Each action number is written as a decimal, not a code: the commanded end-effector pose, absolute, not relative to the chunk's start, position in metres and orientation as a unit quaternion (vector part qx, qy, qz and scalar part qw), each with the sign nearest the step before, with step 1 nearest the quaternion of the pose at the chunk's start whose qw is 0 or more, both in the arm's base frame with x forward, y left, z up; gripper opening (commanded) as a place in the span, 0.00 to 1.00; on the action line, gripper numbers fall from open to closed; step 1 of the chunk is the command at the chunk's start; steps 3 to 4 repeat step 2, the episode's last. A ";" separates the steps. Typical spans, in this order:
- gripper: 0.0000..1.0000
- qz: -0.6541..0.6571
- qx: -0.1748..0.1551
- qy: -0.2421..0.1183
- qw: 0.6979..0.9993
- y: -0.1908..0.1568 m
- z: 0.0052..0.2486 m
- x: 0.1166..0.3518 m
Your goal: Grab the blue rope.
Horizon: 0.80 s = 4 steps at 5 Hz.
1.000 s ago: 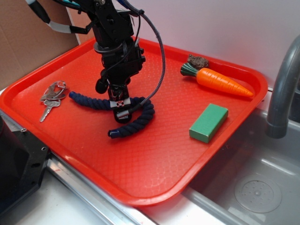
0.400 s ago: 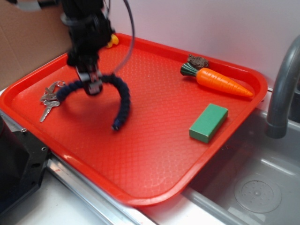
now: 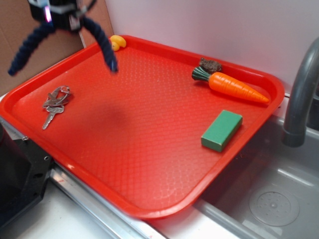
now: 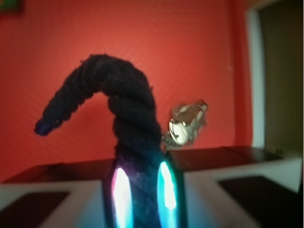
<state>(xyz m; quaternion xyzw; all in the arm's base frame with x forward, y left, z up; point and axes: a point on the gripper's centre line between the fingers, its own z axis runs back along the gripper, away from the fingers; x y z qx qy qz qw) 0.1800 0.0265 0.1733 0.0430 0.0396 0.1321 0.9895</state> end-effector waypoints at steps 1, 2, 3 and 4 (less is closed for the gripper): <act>0.00 0.178 0.020 -0.023 0.984 0.022 0.230 0.182; 0.00 0.179 0.033 -0.022 0.983 0.023 0.226 0.185; 0.00 0.179 0.033 -0.022 0.983 0.023 0.226 0.185; 0.00 0.179 0.033 -0.022 0.983 0.023 0.226 0.185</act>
